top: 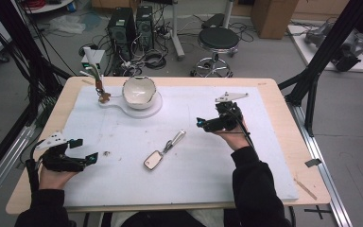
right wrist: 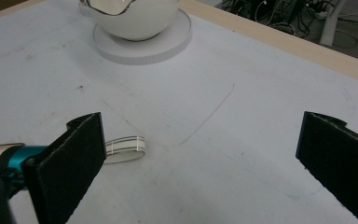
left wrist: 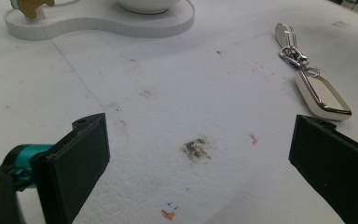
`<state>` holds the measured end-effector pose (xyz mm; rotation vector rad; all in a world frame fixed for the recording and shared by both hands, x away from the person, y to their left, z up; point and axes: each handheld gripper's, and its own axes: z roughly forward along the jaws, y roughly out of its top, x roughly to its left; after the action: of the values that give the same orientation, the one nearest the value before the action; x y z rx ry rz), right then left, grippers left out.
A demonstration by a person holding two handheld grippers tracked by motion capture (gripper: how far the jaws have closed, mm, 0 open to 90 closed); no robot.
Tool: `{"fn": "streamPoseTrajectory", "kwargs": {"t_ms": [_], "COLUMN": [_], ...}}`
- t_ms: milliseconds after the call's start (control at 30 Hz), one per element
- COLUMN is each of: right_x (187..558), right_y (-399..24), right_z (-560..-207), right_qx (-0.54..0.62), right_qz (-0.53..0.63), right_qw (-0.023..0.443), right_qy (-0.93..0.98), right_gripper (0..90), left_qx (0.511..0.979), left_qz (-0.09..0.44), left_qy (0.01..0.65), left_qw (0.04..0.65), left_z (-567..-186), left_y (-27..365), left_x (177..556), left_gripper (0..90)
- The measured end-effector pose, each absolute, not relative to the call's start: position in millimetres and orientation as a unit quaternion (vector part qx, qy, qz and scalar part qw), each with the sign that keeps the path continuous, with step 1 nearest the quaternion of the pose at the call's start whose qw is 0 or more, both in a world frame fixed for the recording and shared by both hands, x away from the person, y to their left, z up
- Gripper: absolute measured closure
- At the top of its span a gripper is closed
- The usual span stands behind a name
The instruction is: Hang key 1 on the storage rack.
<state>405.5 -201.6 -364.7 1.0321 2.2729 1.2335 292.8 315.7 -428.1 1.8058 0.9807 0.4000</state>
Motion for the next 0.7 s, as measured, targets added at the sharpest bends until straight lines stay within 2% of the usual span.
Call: {"fn": "streamPoseTrajectory", "kwargs": {"t_ms": [700], "right_x": [371], "right_y": [-250], "right_z": [-396], "right_qx": [0.406], "right_qz": [0.431], "right_qw": [0.178], "right_qy": [0.786], "right_gripper": [0.7], "left_qx": [0.75], "left_qz": [0.162], "left_qy": [0.406], "left_qw": [0.497], "left_z": [-429], "left_y": [315], "left_x": [294], "left_gripper": [5.5]}}
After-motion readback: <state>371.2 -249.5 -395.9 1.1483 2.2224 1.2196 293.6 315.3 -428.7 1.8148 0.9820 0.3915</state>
